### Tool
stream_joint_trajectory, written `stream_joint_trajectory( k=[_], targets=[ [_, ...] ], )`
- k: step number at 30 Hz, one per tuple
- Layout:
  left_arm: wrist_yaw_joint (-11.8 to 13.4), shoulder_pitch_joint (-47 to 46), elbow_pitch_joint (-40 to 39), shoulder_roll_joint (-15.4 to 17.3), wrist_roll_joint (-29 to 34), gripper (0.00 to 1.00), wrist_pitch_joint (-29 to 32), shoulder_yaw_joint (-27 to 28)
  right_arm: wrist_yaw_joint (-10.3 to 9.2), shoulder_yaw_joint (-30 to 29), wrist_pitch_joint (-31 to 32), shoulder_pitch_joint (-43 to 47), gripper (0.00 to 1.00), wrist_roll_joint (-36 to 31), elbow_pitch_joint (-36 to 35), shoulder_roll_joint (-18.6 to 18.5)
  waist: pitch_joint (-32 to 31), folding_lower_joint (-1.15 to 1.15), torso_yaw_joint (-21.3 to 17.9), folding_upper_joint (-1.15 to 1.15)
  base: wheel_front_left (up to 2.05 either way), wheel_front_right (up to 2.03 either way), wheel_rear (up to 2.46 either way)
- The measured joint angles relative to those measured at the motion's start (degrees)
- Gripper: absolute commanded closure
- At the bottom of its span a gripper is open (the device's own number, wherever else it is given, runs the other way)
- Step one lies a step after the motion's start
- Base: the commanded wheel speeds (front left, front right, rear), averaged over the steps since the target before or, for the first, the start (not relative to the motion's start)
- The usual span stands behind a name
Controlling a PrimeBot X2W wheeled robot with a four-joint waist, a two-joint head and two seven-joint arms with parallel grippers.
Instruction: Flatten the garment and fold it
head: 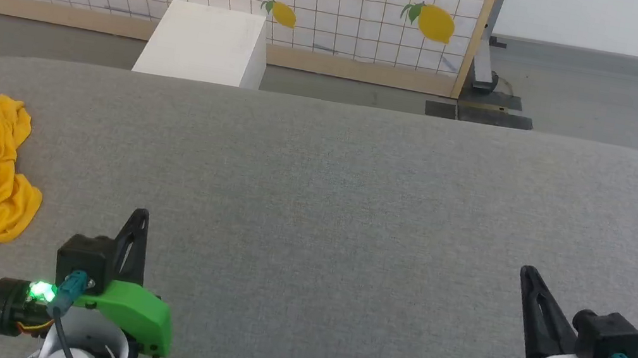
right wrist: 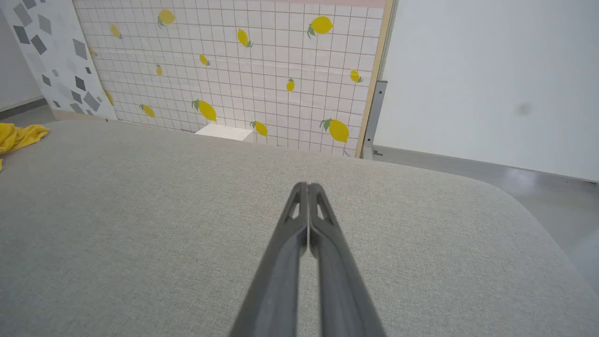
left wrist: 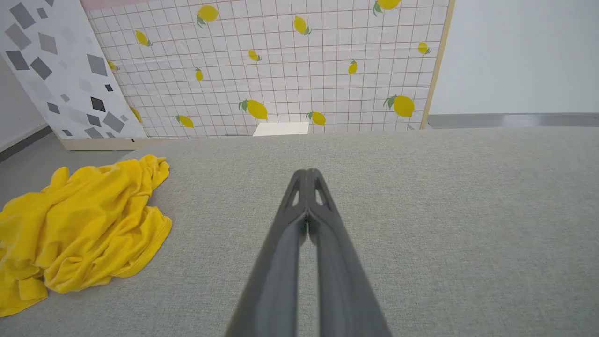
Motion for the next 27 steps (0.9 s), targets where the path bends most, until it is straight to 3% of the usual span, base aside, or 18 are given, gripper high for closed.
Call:
stream_joint_trajectory(
  k=[21, 22, 27],
  targets=[
    [0.0, 0.0, 0.0, 0.0, 0.0, 1.0, 0.0, -0.02, -0.01, 0.0, 0.0, 0.0, 1.0, 0.0, 0.0, 0.0, 0.0, 0.0, 0.0, 0.0, 0.0, 0.0, 0.0],
    [0.0, -0.01, 0.0, 0.0, -0.02, 0.0, 0.0, -0.04, 0.0, -0.02, 0.0, 0.02, 0.0, 0.02, 0.01, -0.01, 0.0, 0.0, 0.0, 0.0, 0.0, 0.0, 0.0],
    [0.0, -0.01, 0.03, 0.0, -0.15, 0.0, -0.01, -0.27, 0.0, -0.07, -0.01, 0.04, 0.0, 0.03, 0.04, -0.02, 0.0, 0.0, 0.0, 0.0, 0.0, 0.0, 0.0]
  ],
)
